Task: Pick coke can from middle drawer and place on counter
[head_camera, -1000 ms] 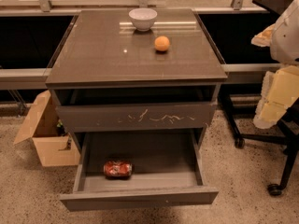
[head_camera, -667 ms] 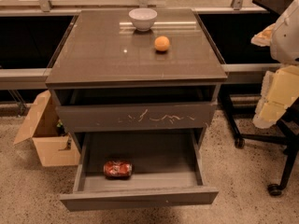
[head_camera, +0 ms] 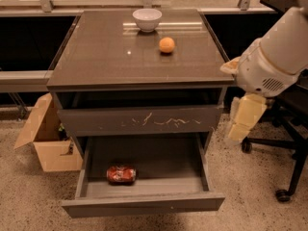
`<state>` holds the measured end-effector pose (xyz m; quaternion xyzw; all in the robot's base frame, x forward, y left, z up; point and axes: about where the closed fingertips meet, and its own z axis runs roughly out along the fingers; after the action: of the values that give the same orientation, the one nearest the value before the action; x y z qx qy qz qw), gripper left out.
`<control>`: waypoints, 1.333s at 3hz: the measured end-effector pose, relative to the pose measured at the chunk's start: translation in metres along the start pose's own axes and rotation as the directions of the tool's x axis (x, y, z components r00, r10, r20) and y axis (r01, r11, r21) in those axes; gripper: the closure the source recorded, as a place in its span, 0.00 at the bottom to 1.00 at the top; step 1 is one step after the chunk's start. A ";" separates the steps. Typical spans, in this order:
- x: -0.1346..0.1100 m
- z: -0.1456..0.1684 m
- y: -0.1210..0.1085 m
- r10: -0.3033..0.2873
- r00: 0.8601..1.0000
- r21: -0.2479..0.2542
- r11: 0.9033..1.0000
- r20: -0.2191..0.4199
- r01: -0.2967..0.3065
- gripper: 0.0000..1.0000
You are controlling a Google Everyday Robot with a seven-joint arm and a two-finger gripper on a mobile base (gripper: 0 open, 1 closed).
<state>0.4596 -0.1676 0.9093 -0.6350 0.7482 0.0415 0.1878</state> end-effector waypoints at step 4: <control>-0.016 0.106 0.014 -0.022 0.993 -0.086 0.996 0.113 0.032 0.00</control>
Offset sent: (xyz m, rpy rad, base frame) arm 0.0058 0.0209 -0.0301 0.0529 0.0294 0.0381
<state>0.4727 -0.1179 0.8145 -0.6494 0.7252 0.1074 0.2020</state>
